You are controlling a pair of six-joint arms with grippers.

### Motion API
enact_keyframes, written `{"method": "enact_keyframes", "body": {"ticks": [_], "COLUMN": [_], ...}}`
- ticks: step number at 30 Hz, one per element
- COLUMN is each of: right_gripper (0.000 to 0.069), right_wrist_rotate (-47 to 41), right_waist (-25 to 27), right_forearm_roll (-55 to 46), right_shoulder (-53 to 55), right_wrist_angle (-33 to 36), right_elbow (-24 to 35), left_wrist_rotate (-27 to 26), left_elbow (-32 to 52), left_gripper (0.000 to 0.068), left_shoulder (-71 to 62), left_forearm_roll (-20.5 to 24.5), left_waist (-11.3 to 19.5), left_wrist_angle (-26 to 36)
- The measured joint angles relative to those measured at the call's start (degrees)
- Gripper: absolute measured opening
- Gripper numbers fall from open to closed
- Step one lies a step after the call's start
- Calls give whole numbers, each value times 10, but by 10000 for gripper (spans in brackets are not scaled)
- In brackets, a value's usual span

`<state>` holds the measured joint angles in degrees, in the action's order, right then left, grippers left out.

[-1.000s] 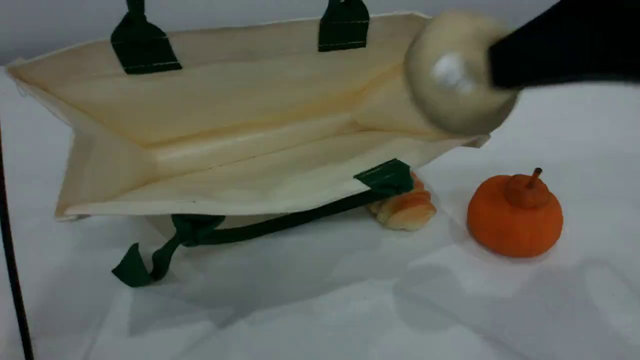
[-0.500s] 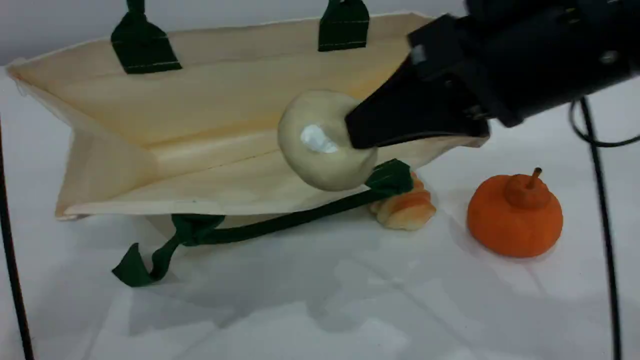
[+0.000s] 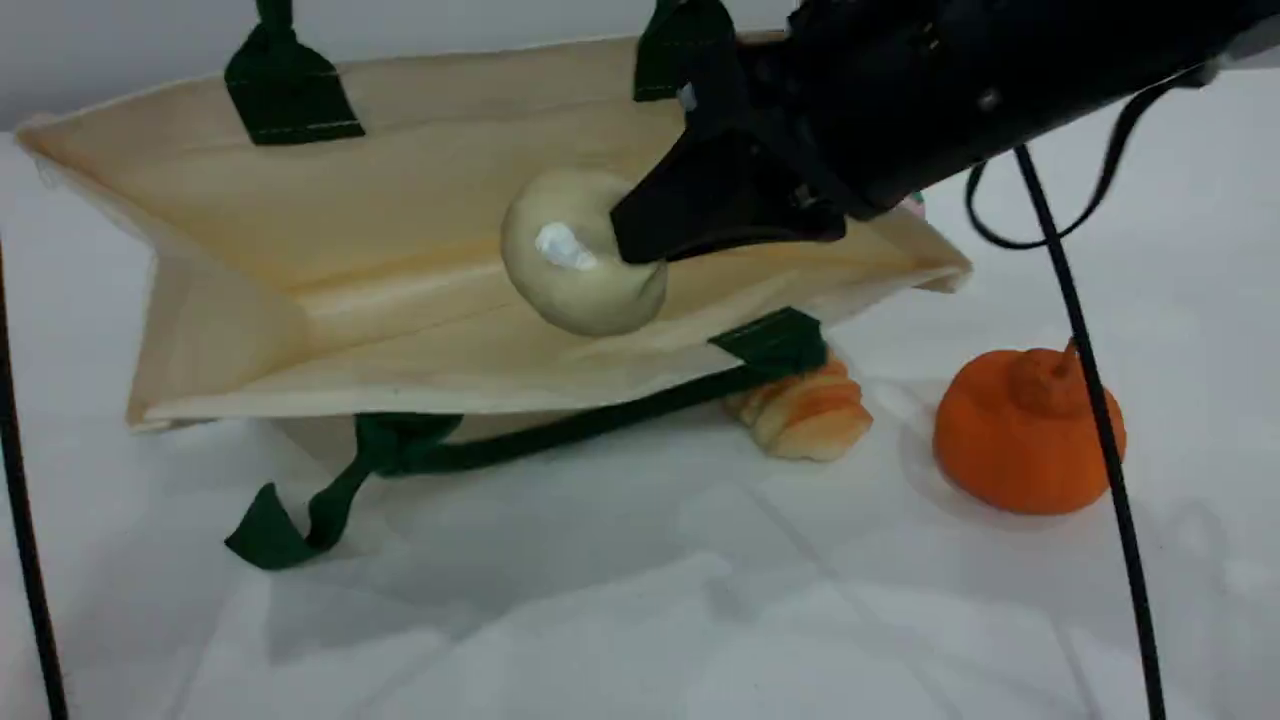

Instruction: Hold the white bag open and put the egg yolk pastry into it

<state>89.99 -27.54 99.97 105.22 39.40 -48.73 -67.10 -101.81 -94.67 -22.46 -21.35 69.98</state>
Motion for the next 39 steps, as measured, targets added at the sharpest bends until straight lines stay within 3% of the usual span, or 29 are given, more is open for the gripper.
{"method": "enact_keyframes", "body": {"ticks": [6, 10, 13, 19, 22, 26, 31, 39], "right_gripper": [62, 129, 252, 570, 626, 582, 452, 197], "right_wrist_rotate": [0, 0, -1, -26, -26, -27, -59, -195], "right_waist": [0, 0, 0, 0, 0, 1, 2, 2], "right_forearm_roll": [0, 0, 1, 0, -1, -1, -4, -178], "right_shoulder": [29, 29, 29, 28, 28, 27, 20, -26], "right_wrist_angle": [-7, -7, -4, 24, 46, 83, 91, 78], "right_elbow": [-21, -27, -32, -37, -37, -37, -37, -37], "left_wrist_rotate": [1, 1, 1, 1, 1, 1, 2, 2], "left_elbow": [0, 0, 0, 0, 0, 0, 0, 0], "left_gripper": [98, 98, 98, 98, 98, 98, 98, 98], "left_shoulder": [0, 0, 0, 0, 0, 0, 0, 0], "left_forearm_roll": [0, 0, 0, 0, 0, 0, 2, 2], "left_waist": [0, 0, 0, 0, 0, 0, 0, 0], "left_wrist_angle": [0, 0, 0, 1, 0, 0, 0, -1]}}
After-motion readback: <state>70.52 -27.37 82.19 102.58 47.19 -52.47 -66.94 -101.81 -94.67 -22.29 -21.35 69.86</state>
